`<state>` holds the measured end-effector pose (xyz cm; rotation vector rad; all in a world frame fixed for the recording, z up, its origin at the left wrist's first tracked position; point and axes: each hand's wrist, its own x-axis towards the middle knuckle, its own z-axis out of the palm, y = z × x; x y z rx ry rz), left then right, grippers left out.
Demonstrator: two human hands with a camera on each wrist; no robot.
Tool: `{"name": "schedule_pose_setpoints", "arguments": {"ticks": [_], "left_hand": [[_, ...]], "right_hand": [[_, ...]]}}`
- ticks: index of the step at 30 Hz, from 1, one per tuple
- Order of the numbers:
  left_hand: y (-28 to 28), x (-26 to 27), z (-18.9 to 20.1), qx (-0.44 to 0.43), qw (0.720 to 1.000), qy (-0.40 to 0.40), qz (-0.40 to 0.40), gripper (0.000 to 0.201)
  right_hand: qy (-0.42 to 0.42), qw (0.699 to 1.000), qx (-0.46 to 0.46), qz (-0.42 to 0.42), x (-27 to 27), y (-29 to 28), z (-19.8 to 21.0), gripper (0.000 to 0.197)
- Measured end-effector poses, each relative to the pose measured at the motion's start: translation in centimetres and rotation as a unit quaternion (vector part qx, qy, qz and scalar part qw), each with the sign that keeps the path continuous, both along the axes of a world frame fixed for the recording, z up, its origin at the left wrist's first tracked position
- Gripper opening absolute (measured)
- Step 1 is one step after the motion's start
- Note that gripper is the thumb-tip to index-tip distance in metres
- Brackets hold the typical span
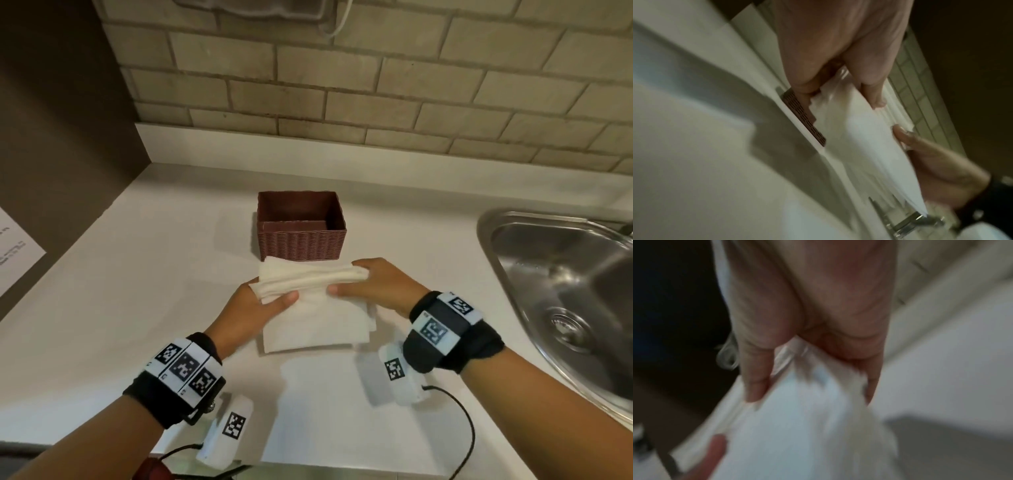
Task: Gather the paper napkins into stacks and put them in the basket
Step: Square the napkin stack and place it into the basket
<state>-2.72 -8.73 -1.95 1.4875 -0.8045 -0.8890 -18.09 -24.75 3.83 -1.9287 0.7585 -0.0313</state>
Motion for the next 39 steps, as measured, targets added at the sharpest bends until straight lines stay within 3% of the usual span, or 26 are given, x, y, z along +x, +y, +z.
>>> {"name": "schedule_pose_setpoints", "arguments": {"ticks": [2,4,7,11,15,17,20,22,24,27,31,33,35,37,39], "left_hand": [[0.0,-0.3,0.0,-0.018,0.998,0.058,0.01,0.054],[-0.3,-0.7,0.1,-0.03,0.995,0.086,0.046,0.066],[-0.5,-1.1,-0.1,-0.027,0.998,0.007,0.06,0.067],[0.0,-1.1,-0.5,-0.033,0.99,-0.1,0.098,0.062],[0.4,-1.2,-0.7,-0.051,0.983,-0.163,0.063,0.093],[0.3,-1.1,-0.2,-0.042,0.966,-0.254,0.024,0.094],[0.1,-0.8,0.4,-0.009,0.931,-0.365,-0.018,0.077],[0.0,-0.6,0.5,0.0,0.92,-0.392,-0.016,0.067],[0.1,-0.2,0.6,0.001,0.914,-0.405,-0.007,0.058],[0.5,0.5,0.4,0.002,0.916,-0.402,0.012,0.047],[0.7,0.4,0.9,0.003,0.915,-0.402,0.015,0.061],[0.6,-0.2,1.1,0.03,0.884,-0.465,-0.029,0.075],[0.5,-0.3,1.1,0.095,0.83,-0.544,-0.075,0.081],[0.6,0.1,0.9,0.119,0.78,-0.606,-0.096,0.076],[0.7,0.5,0.8,0.102,0.764,-0.631,-0.089,0.058]], "right_hand": [[-0.085,0.979,0.179,-0.046,-0.3,0.6,-0.6,0.031],[-0.124,0.965,0.219,-0.074,-0.2,1.4,-1.7,0.042],[-0.126,0.975,0.103,-0.149,0.2,2.2,-3.0,0.054],[-0.085,0.983,0.036,-0.16,-0.2,3.0,-3.7,0.031],[-0.091,0.979,0.056,-0.171,-0.5,3.4,-4.6,0.031],[-0.084,0.981,0.012,-0.172,-0.5,3.5,-4.5,0.042],[-0.089,0.983,-0.109,-0.121,-0.6,3.9,-4.0,0.077],[-0.055,0.976,-0.205,-0.057,-0.7,4.2,-3.9,0.083],[-0.001,0.961,-0.277,0.001,-0.8,4.2,-4.1,0.075],[0.02,0.95,-0.31,0.03,-1.0,3.8,-4.3,0.06],[-0.016,0.942,-0.332,0.037,-0.8,3.9,-4.5,0.058],[-0.018,0.934,-0.351,0.06,-0.3,4.3,-4.8,0.064],[-0.025,0.917,-0.39,0.079,0.0,4.5,-5.1,0.062],[-0.051,0.908,-0.41,0.076,-0.1,4.4,-5.4,0.053],[-0.085,0.901,-0.42,0.064,-0.4,4.1,-5.5,0.043]]}}
